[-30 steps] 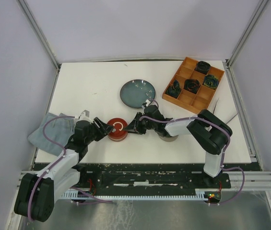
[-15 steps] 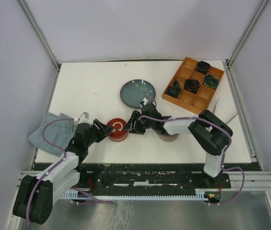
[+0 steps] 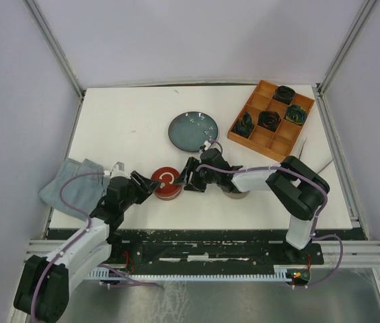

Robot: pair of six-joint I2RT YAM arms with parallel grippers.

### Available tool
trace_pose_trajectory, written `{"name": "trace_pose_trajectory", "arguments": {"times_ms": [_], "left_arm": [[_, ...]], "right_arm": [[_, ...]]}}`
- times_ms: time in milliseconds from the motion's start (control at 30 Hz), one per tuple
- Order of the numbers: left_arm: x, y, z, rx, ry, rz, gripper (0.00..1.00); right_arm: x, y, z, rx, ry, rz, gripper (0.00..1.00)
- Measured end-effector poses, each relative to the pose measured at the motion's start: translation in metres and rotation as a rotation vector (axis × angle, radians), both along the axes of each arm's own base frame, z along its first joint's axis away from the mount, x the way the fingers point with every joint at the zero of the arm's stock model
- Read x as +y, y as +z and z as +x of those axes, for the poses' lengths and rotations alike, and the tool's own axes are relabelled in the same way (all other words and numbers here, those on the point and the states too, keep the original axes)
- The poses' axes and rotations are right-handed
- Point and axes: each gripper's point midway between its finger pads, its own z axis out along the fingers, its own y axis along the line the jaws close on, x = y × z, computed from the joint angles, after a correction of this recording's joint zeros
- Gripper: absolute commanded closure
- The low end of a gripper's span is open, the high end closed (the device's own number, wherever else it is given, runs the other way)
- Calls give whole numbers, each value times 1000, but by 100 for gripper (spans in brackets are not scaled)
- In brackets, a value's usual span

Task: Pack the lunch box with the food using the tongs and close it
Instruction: Close the box lid on the packing box.

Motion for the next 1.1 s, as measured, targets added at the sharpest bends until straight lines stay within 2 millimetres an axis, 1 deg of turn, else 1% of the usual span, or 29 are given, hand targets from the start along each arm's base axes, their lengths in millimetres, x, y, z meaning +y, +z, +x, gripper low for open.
{"name": "trace_pose_trajectory", "arguments": {"times_ms": [67,100,200,233,300,367,433,533,633,700,767,833,867,900,1100], "left_arm": [[-1,0,-8,19,18,-44,58],[-3,-1,-12,29,18,-62,56],[-9,1,-27,61,6,-118,44],[-15,1,-34,82,-23,-136,39],[-23,1,-47,106,-76,-151,34],[-23,-2,-57,136,-91,-143,31],[-17,-2,-60,159,-68,-116,26],[-6,12,-56,146,-20,-65,20],[4,35,-44,90,14,0,17],[6,51,-34,56,15,45,16],[7,59,-23,58,9,99,15],[6,61,-11,74,-5,154,15],[6,58,-5,88,-14,181,15],[7,51,0,109,-23,206,15],[17,12,13,220,-62,250,17]], "right_arm": [[2,1,-2,15,-4,18,32],[3,1,-4,21,-4,27,33],[3,1,-5,27,-10,31,32],[3,0,-5,27,-9,26,32],[3,0,-8,22,5,12,30],[2,2,-10,9,19,-15,29],[-1,2,-13,6,27,-37,29],[-2,2,-14,4,31,-42,28],[-1,3,-16,3,35,-40,28],[0,2,-16,5,37,-41,28],[0,1,-16,7,36,-47,28],[0,1,-15,10,33,-62,30],[1,0,-14,14,31,-69,30],[2,0,-12,17,29,-73,30],[2,0,-9,15,24,-81,30]]}}
